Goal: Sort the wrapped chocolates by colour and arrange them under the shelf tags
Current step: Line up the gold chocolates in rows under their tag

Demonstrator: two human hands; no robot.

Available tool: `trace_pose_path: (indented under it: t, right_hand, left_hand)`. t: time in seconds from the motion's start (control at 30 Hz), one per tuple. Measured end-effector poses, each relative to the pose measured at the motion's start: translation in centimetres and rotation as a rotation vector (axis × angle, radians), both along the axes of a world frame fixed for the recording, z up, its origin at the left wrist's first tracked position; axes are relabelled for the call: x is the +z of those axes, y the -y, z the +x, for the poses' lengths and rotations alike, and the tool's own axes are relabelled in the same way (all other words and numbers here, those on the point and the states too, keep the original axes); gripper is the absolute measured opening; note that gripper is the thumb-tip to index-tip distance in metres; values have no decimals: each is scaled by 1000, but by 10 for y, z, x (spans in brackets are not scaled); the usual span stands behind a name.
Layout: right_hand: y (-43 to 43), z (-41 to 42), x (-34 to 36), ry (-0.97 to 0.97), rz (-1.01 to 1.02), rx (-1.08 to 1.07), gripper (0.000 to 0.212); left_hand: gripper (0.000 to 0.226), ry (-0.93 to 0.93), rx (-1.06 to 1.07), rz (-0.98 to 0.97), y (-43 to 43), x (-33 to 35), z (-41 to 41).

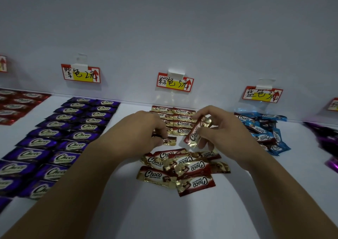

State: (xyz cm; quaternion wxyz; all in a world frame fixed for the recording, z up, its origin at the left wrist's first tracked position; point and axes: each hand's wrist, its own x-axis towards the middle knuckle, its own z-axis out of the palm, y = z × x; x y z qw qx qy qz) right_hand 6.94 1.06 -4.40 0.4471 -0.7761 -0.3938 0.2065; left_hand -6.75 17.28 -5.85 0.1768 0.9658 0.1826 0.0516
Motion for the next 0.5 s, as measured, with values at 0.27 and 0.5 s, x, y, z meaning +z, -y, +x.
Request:
trace_pose_path:
  t: [0.27,0.5]
  right_hand:
    - [-8,-4,-10,283,-235,4,12]
    - [-12,-8,-4,615,-384,97,14]
  left_hand:
    - [11,2,11,-25,-1,1,-2]
    - [24,-27,51,-16,-1,2,-3]
